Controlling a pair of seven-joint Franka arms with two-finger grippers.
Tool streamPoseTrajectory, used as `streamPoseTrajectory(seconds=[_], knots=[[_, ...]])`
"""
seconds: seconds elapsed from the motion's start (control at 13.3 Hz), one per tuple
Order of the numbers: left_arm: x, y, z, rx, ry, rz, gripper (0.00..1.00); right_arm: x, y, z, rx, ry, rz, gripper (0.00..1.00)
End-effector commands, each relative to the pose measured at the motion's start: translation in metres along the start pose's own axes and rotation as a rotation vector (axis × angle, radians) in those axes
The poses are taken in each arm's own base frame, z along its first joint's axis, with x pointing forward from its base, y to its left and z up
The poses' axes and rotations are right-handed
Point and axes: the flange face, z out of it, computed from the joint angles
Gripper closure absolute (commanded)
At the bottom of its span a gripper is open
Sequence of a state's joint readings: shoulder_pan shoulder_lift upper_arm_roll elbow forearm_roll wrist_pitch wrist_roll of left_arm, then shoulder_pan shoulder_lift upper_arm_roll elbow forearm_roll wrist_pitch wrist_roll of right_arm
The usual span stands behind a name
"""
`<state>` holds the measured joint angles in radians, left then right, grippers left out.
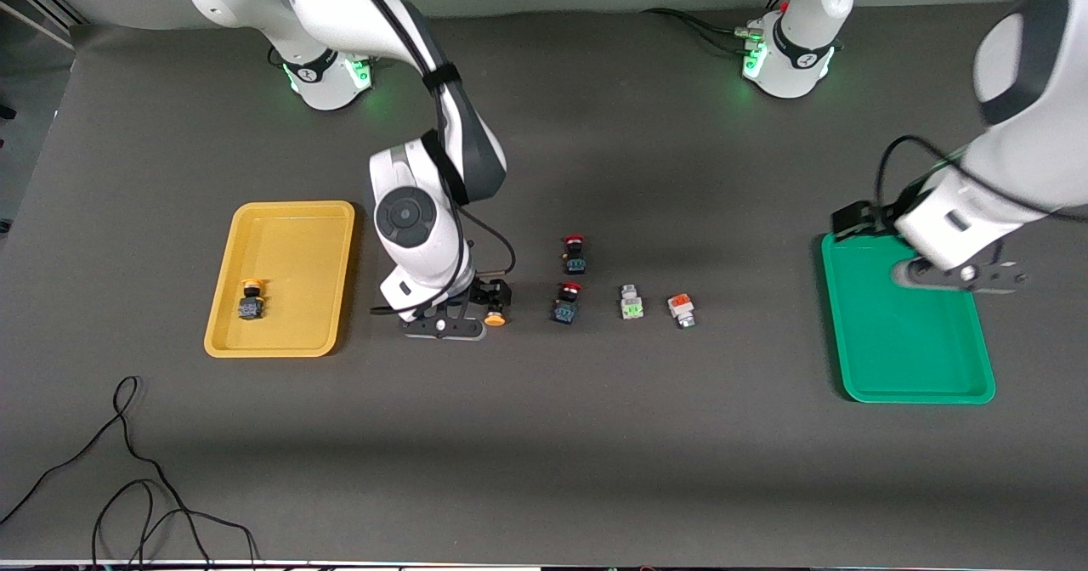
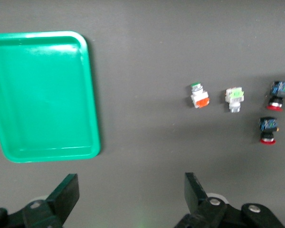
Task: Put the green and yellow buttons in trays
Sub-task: 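Grasp another yellow button with the right gripper while the left gripper grasps a green button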
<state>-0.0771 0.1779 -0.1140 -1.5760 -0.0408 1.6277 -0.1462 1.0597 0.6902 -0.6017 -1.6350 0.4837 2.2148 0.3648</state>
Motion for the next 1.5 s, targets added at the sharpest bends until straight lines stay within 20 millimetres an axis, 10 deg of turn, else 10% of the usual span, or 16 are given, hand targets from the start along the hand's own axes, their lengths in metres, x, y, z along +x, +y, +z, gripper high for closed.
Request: streamPoseTrajectory(seconds=[0.0, 0.37, 0.67, 0.82, 1.05, 1.42], knots=[[0.024, 0.046, 0.041, -0.008, -0.006, -0.058, 0.01, -0.012, -0.006, 0.050, 0.019, 0.022, -0.020, 0.00], [0.050, 0.111, 0.137, 0.010, -0.048, -0.176, 0.01, -0.029, -0.020, 0.092, 0.027, 0.023, -0.033, 0.05], [0.055, 0.108, 0.213, 0.036, -0.132, -0.202, 0.01, -0.025, -0.015, 0.093, 0.026, 0.028, -0.040, 0.67], [0.054, 0.110, 0.232, 0.031, -0.109, -0.254, 0.01, -0.020, -0.011, 0.084, 0.034, 0.029, -0.046, 0.78], [0.053, 0.114, 0.268, 0.017, -0.077, -0.262, 0.02, -0.005, -0.002, 0.037, 0.046, -0.010, -0.030, 0.80], [0.045, 0.143, 0.313, 0.018, -0.058, -0.291, 0.03, 0.018, 0.025, -0.105, 0.042, -0.094, -0.048, 0.80]])
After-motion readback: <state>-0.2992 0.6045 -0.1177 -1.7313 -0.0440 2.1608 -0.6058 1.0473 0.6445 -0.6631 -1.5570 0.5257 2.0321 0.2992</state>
